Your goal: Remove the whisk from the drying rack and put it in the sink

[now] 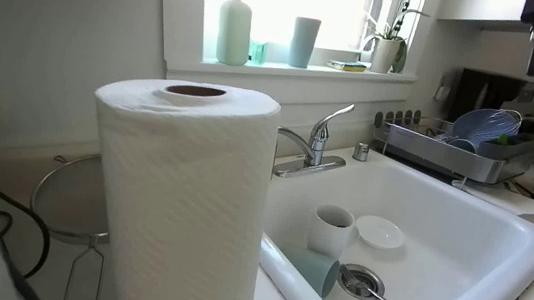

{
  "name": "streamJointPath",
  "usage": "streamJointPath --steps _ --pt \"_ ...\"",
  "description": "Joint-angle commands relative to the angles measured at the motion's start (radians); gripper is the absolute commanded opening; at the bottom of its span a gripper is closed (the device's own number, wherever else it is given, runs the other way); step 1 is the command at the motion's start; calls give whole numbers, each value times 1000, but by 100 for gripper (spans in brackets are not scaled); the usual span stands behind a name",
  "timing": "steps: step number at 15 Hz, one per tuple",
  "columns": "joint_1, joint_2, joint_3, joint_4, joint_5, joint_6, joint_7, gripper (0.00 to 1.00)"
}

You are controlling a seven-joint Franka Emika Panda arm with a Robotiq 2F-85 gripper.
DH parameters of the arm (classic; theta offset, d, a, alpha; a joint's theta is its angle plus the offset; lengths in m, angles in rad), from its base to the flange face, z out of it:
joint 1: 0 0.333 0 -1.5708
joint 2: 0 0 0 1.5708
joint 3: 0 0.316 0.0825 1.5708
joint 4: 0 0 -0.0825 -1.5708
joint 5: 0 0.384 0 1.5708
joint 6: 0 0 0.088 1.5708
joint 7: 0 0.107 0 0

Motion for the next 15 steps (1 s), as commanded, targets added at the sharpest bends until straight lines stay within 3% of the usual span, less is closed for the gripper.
streamJointPath --steps 1,7,12,15 --pt "-28 -2 20 3 10 -8 -12 100" --pt "-37 12 3 15 6 -29 -18 100" --pt "-177 56 -125 51 -122 4 -116 100" --pt "-263 130 -204 89 -210 87 -172 100"
